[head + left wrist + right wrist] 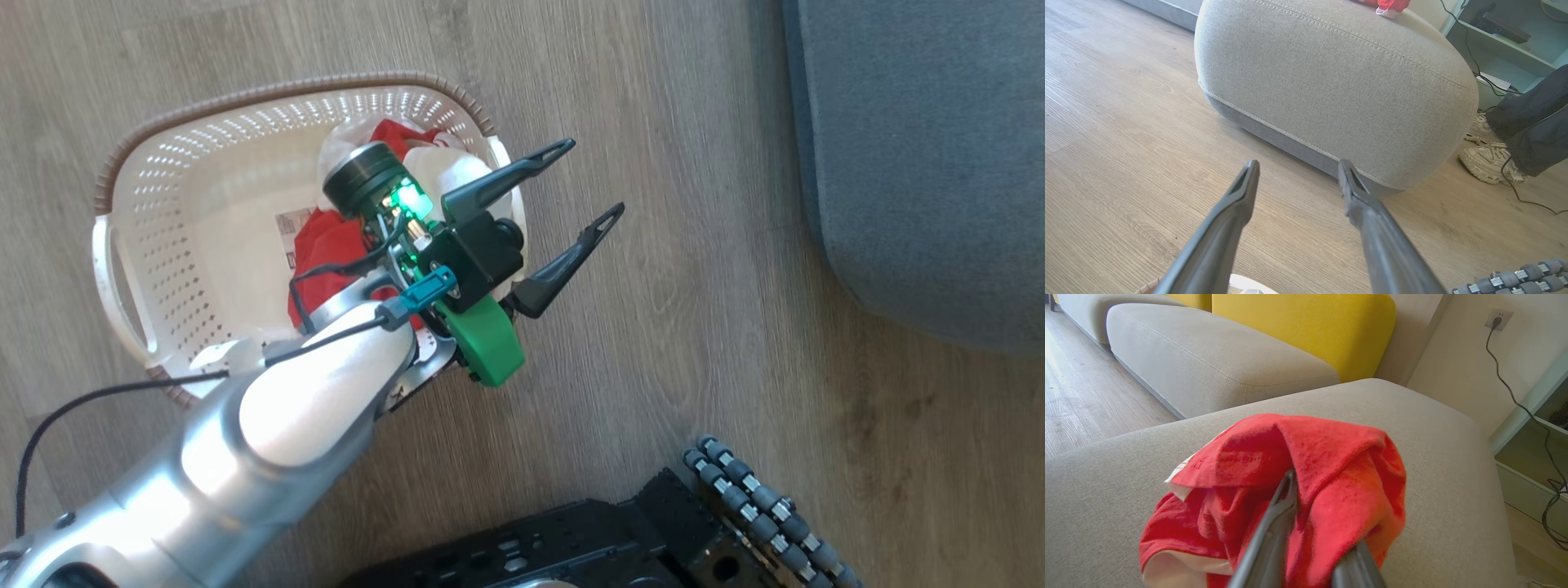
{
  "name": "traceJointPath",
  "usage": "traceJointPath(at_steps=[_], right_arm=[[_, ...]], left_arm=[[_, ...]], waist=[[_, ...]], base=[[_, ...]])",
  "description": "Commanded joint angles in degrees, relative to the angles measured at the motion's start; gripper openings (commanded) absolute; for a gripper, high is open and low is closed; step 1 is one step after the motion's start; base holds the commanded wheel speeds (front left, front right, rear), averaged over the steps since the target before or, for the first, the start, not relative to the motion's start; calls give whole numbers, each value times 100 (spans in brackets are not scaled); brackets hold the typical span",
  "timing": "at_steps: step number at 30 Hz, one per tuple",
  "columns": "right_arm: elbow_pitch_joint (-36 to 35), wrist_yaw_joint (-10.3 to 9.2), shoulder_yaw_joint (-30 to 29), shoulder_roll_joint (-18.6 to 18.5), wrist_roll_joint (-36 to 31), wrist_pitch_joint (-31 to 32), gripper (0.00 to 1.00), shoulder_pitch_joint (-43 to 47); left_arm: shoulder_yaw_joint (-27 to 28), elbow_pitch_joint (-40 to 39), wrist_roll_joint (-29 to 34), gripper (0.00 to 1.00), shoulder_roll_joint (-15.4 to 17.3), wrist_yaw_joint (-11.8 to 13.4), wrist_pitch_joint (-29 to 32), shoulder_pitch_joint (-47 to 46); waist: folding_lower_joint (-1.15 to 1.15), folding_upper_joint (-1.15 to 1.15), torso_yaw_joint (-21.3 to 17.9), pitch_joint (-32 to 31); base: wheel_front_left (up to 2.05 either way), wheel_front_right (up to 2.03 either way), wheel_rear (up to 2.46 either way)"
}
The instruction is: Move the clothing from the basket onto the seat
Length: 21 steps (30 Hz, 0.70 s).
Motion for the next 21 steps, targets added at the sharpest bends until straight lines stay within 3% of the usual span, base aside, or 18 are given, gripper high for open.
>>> traceJointPath(at_steps=[1,11,21], right_arm=[[-219,40,86,-121,-20,-27,100,169],[-380,40,830,45,296,-27,100,1234],[-1214,40,2007,190,1145,-27,100,2435]], left_arm=[[147,-134,14,100,-19,7,-24,96],[356,-61,-10,100,-222,6,-24,233],[967,3,-34,100,-423,5,-24,755]], waist=[[0,0,7,-76],[0,0,140,-658],[0,0,387,-1526]], base=[[0,0,0],[0,0,0],[0,0,0]])
